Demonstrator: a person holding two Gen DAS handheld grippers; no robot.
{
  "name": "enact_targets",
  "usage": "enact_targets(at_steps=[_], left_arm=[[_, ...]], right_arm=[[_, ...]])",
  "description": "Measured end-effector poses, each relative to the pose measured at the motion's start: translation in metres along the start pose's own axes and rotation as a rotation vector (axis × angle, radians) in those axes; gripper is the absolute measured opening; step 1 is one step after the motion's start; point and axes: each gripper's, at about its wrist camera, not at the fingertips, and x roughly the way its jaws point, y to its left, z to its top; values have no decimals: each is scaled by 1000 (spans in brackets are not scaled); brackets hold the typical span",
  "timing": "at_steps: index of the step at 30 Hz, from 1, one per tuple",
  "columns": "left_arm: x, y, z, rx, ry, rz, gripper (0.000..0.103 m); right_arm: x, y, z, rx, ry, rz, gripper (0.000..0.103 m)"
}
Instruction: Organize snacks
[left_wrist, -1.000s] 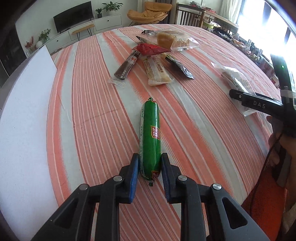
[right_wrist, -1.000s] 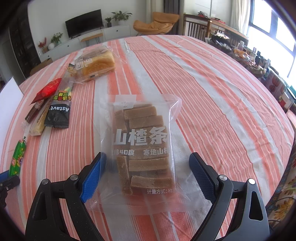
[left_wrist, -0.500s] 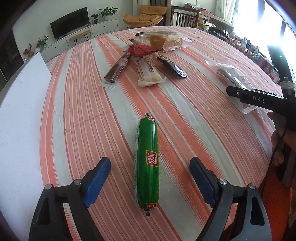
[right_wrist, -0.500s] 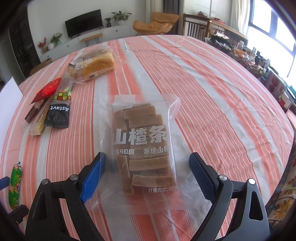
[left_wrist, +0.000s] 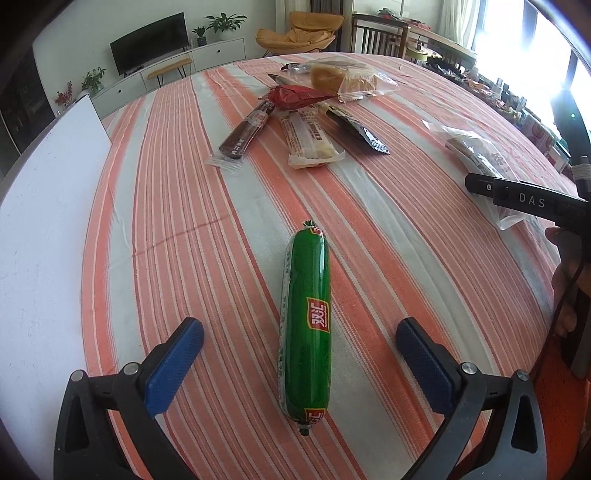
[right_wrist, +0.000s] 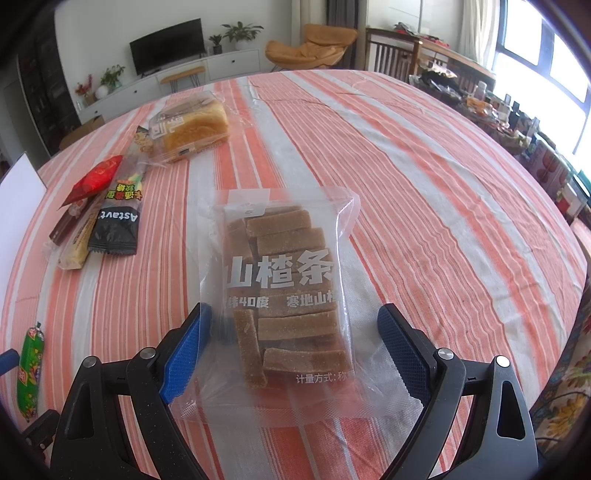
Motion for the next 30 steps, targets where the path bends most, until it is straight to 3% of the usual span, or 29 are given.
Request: enact_targets(at_steps=[6, 11, 13, 14, 15, 16, 17, 18, 20, 26, 30], left_arm=[[4, -1, 9, 25, 67, -10, 103], [5, -7, 15, 22, 83, -10, 99], [3, -12, 16, 31, 66, -16, 91], [1, -15, 18, 38, 56, -22, 79], [-2, -16, 19, 44, 44, -24, 61], [-4, -17, 20, 44, 34, -24, 49], [-6, -15, 21, 36, 29, -18, 29], [-7, -12, 21, 17, 28, -37, 25], [-10, -1, 20, -43, 24, -91, 23], [-35, 19, -1, -152, -25, -206, 23], [-74, 22, -7, -190, -85, -298, 23]], right_arm=[[0, 0, 1, -5, 14, 0, 93], [8, 0, 20, -35, 201, 24, 94], [12, 0, 27, -58, 254, 37, 94], [14, -1, 30, -67, 264, 44, 93], [13, -5, 33, -64, 256, 47, 90], [11, -10, 34, -48, 242, 59, 81], [7, -16, 35, -29, 220, 76, 59], [2, -22, 36, -1, 203, 86, 55], [-6, -39, 32, 85, 189, 136, 50], [-32, -82, -1, 314, 181, 404, 49], [-49, -77, -14, 348, 187, 515, 49]])
